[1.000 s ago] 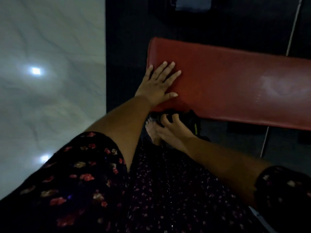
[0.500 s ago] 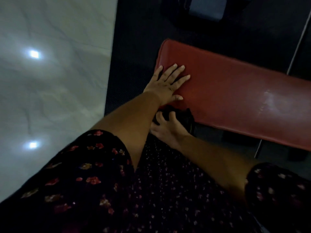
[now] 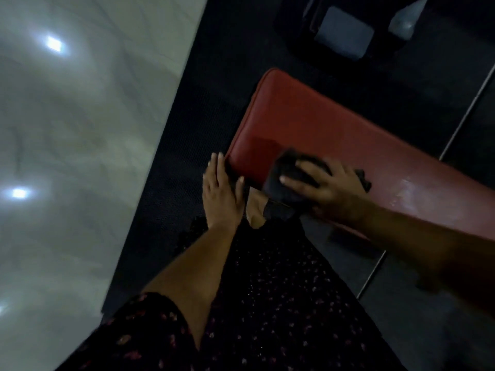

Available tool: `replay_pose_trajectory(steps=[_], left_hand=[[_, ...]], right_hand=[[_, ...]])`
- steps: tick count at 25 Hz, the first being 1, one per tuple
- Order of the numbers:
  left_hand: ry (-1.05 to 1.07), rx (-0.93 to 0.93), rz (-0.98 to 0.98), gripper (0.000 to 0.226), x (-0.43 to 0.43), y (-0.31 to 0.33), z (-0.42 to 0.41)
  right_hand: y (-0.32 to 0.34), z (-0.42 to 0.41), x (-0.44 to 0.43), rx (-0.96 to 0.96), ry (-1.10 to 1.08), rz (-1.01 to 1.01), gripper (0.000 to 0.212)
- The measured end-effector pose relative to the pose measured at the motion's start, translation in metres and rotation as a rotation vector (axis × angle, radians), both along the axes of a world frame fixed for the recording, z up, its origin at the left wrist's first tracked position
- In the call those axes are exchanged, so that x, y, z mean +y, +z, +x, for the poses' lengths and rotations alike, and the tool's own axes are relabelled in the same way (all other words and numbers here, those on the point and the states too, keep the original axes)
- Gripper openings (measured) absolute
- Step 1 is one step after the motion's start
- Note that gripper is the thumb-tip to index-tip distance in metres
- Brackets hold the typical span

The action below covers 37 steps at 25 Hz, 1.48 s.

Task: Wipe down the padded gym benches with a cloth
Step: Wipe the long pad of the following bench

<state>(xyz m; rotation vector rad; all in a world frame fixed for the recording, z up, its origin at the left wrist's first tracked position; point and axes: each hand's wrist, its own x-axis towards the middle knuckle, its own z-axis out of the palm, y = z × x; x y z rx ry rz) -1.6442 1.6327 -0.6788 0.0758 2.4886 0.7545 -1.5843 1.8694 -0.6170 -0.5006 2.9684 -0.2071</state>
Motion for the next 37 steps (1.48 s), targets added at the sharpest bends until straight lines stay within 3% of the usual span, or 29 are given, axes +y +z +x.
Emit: replay_pose_trajectory(steps=[3, 6, 8, 11, 13, 18, 20, 23, 25, 28, 29, 31, 32, 34, 37], left_hand=[[0.297, -0.258, 0.123, 0.094, 0.033, 0.022, 0.02], [0.521, -0.423, 0.088, 0.109, 0.07, 0.034, 0.01], [0.673, -0.496, 0.138, 0.116, 0.086, 0.037, 0.004], [0.683, -0.485, 0.097, 0.122, 0.088, 0.033, 0.005], [0.563, -0.397, 0.042, 0.12, 0.083, 0.033, 0.009], [-0.044, -0.16, -0.204, 0.113, 0.06, 0.02, 0.009], [-0.123, -0.134, -0.263, 0.117, 0.054, 0.016, 0.003], [-0.218, -0.087, -0.292, 0.124, 0.049, 0.015, -0.003], [-0.297, -0.023, -0.29, 0.129, 0.046, 0.014, -0.01], [-0.492, 0.068, -0.234, 0.136, 0.046, 0.015, -0.034], [-0.575, 0.082, -0.224, 0.139, 0.05, 0.016, -0.046], [-0.695, 0.102, -0.229, 0.143, 0.062, 0.021, -0.069], [-0.747, 0.104, -0.251, 0.144, 0.07, 0.023, -0.078], [-0.89, 0.083, -0.325, 0.146, 0.084, 0.024, -0.094], [-1.043, 0.048, -0.408, 0.149, 0.092, 0.018, -0.103]], right_hand=[[-0.005, -0.095, -0.007, -0.017, -0.122, 0.069, 0.051], [-0.005, -0.175, -0.033, -0.283, -0.233, 0.215, 0.055], [0.001, -0.196, -0.062, -0.372, -0.05, 0.342, 0.046], [0.008, -0.194, -0.096, -0.384, 0.536, 0.379, 0.043], [0.006, -0.199, -0.093, -0.399, 0.639, 0.426, 0.045], [0.009, -0.234, -0.066, -0.338, 0.207, 0.758, 0.042], [0.009, -0.22, -0.082, -0.314, 0.271, 0.801, 0.045], [0.004, -0.194, -0.086, -0.331, 0.495, 0.603, 0.044], [0.007, -0.203, -0.06, -0.365, 0.454, 0.489, 0.043], [0.0, -0.229, -0.009, -0.358, 0.068, 0.467, 0.045], [-0.004, -0.234, 0.008, -0.414, -0.144, 0.354, 0.05], [-0.013, -0.231, 0.044, -0.614, -0.534, -0.063, 0.062], [-0.011, -0.22, 0.058, -0.691, -0.624, -0.222, 0.065], [-0.006, -0.187, 0.086, -0.772, -0.705, -0.346, 0.067], [-0.013, -0.163, 0.102, -0.755, -0.781, -0.247, 0.064]])
